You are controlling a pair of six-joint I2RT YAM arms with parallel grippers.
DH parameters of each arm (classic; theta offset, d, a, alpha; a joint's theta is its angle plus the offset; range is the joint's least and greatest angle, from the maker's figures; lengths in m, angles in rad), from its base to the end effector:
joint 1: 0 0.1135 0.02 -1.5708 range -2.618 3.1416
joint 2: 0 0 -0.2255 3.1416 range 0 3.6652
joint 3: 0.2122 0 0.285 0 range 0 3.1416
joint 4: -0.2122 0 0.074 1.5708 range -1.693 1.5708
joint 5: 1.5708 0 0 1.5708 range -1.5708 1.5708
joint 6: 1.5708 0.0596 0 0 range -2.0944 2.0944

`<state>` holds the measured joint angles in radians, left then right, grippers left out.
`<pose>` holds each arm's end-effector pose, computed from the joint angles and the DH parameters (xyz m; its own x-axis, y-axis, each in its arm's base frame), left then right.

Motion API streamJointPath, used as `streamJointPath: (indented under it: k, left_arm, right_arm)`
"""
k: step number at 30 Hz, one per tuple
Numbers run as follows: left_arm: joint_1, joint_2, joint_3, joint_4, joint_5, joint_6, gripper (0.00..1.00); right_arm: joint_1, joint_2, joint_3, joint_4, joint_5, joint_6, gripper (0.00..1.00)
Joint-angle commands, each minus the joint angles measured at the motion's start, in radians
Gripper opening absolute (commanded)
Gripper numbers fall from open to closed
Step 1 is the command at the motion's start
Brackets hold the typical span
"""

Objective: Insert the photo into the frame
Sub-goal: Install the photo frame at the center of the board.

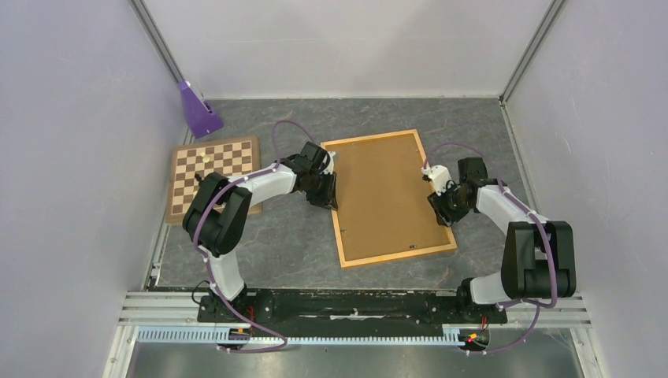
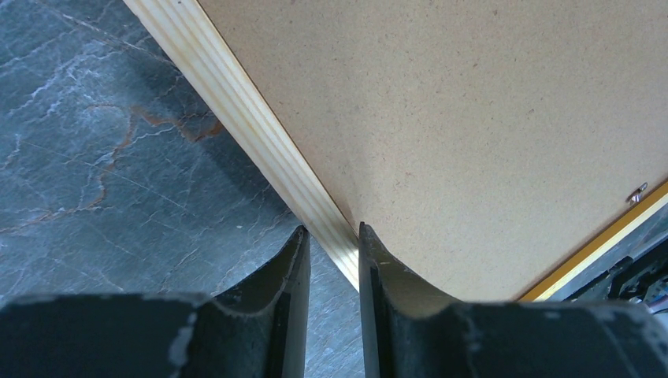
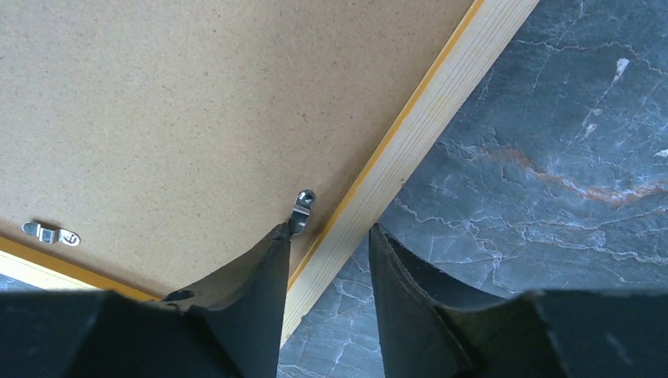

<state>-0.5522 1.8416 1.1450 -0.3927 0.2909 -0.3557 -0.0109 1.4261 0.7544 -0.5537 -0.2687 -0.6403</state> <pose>0.3258 -0.2208 0.0819 -0.9217 0.1761 -0.3456 0.3143 0.8611 -0.3996 0.2876 0.0127 0.0865 -0.7071 -0.5683 -0.4207 -0.6258 0.7800 -0.0020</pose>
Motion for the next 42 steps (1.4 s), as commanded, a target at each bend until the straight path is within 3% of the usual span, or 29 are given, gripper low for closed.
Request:
streamJointPath:
  k: [1, 5, 14, 28, 42]
  left_arm:
    - [-0.002, 0.005, 0.005, 0.025, -0.007, 0.01, 0.14]
    - [-0.002, 0.01, 0.007, 0.023, -0.008, 0.016, 0.02]
    - [-0.002, 0.024, 0.013, 0.015, 0.001, 0.026, 0.02]
    - [-0.006, 0.04, 0.027, -0.003, 0.025, 0.056, 0.02]
    - [-0.02, 0.062, 0.041, -0.023, 0.04, 0.081, 0.02]
  right_arm:
    - [-0.006, 0.015, 0.048, 0.061, 0.058, -0.047, 0.41]
    - [-0.006, 0.022, 0.065, 0.059, 0.068, -0.063, 0.38]
    - [-0.006, 0.019, 0.072, 0.087, 0.051, -0.064, 0.34]
    - [-0.008, -0.153, -0.197, 0.399, 0.048, 0.046, 0.31]
    - [-0.008, -0.166, -0.29, 0.521, 0.058, 0.057, 0.25]
